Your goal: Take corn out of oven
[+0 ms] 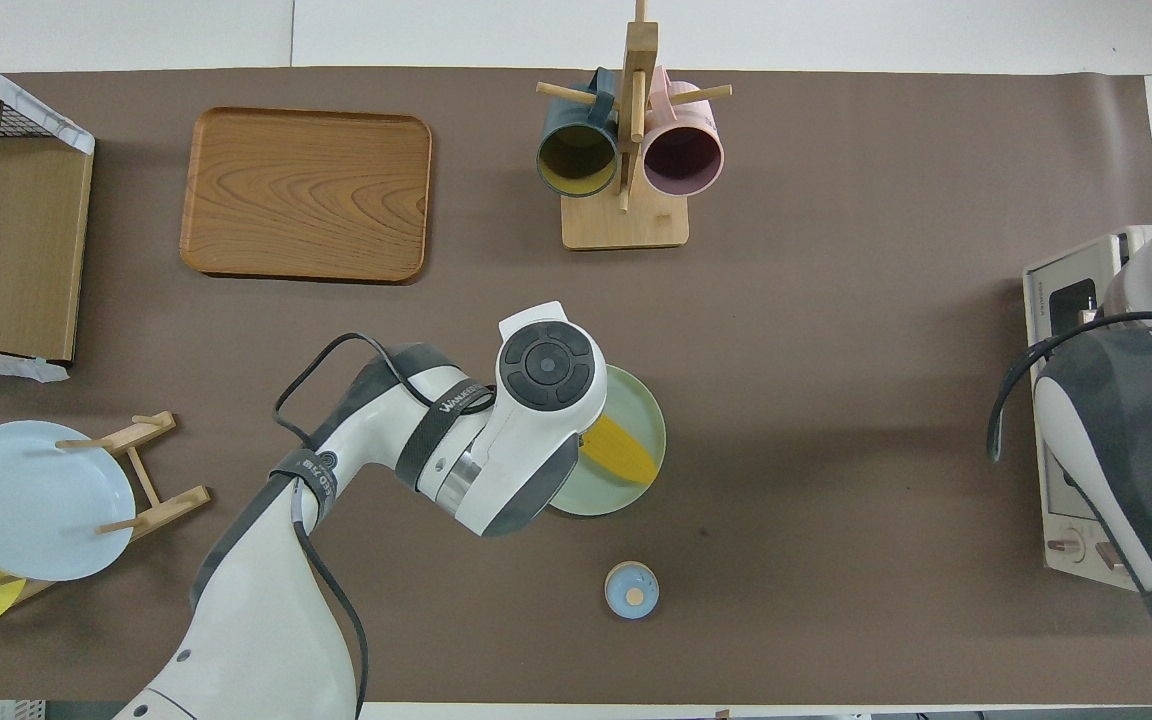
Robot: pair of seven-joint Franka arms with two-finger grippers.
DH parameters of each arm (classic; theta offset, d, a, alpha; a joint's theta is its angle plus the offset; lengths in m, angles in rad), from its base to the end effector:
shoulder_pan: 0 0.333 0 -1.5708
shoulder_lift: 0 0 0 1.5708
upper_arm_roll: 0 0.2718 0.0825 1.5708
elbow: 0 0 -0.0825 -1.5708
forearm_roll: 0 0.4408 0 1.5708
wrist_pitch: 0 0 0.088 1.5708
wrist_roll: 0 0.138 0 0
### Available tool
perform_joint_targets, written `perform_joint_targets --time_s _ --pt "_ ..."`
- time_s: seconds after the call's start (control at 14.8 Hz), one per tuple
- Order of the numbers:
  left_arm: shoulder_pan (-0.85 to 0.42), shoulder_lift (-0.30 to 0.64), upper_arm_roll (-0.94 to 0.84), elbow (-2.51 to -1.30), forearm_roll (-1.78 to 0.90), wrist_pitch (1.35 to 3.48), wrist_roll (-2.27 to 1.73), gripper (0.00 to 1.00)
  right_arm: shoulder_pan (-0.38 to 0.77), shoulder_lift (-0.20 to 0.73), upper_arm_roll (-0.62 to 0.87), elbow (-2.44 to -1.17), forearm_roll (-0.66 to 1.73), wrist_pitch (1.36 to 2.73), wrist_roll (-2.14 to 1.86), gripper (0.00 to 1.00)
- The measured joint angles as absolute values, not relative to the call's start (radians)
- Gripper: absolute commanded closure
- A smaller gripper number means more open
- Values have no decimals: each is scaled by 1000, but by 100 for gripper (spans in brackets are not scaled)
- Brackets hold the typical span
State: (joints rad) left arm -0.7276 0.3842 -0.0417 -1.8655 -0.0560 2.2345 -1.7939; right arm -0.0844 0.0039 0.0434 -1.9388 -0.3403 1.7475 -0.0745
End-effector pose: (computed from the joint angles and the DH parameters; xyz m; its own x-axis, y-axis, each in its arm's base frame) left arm 0.4714 -0.4608 0.2025 0.4854 0.8726 -0.0541 0.8728 -0.4873 -0.0289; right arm 0.5841 -0.0642 0.3751 0.9701 0.0890 -0.2259 0.1552 -0.9429 0.2948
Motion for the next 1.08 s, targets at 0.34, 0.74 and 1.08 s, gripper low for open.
perform_joint_targets --time_s 0.34,0.74,1.08 --pt "-725 373 -32 -1857 -30 2233 -1729 100 -77 -18 57 -1683 -194 1477 -85 70" --pt "-560 286 -14 -1736 -17 2079 -1176 100 -71 -14 57 -1603 -9 1445 -87 0" --pt "-376 350 -13 -1623 -80 2050 -652 100 -67 -2 60 -1590 -10 1457 -87 0"
